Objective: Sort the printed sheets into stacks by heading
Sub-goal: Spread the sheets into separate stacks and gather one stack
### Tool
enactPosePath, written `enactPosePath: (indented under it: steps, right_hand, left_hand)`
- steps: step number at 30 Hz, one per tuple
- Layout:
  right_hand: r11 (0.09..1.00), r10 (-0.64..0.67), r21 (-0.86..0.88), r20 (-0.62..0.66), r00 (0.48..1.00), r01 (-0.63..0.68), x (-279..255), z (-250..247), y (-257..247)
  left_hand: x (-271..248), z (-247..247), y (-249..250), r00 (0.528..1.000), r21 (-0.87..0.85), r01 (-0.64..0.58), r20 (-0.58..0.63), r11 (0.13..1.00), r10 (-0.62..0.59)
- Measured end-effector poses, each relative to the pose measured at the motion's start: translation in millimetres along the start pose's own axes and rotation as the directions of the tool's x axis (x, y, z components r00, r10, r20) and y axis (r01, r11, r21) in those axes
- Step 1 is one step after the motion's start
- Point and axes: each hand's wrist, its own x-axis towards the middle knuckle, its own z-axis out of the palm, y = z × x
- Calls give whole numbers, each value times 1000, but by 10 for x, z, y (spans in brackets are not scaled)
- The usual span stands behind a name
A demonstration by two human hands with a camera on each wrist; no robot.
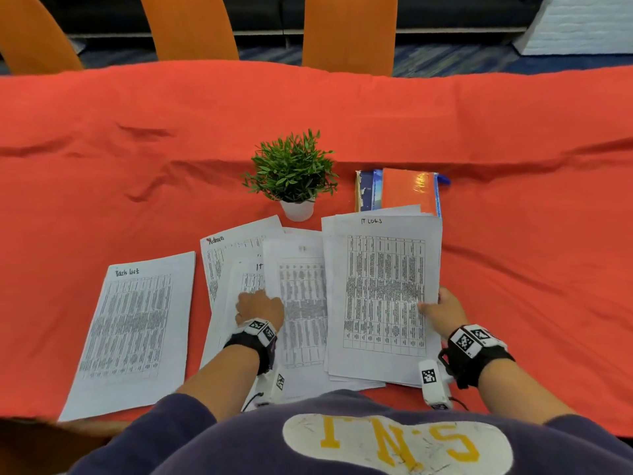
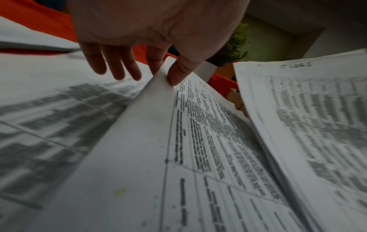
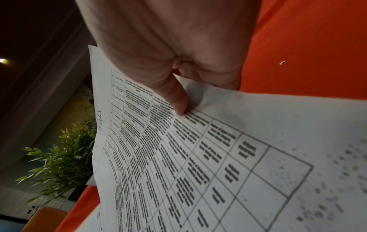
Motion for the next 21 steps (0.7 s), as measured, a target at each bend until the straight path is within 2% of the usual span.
enactPosePath:
  steps: [2, 4, 9, 12, 14, 17, 21]
  right_hand:
    - [1000, -7, -4, 20, 1000, 8, 0, 43, -35]
    - [1000, -12, -9, 45, 999, 13, -10, 118, -70]
    - [999, -29, -13, 82, 996, 31, -67, 305, -143]
    - [999, -34, -22, 75, 997, 35, -76, 352, -164]
    - [999, -42, -25, 76, 996, 44, -59, 371, -161]
    - [999, -35, -25, 73, 997, 37, -60, 391, -153]
    - [1000, -22, -14, 51, 998, 23, -72, 360, -137]
  left_hand:
    - [74, -80, -162, 998, 38, 54, -37, 998, -52]
    - [120, -121, -293, 996, 36, 85, -21, 996, -84]
    - [156, -174, -432, 998, 67, 60, 13, 996, -61]
    - [162, -156, -422, 1000, -4, 5, -9, 1000, -5]
    - [154, -135, -391, 998, -93, -66, 11, 993, 67]
    - [117, -91, -361, 983, -125, -178, 25, 976, 183]
    - [2, -157, -255, 965, -195, -262, -43, 945, 258]
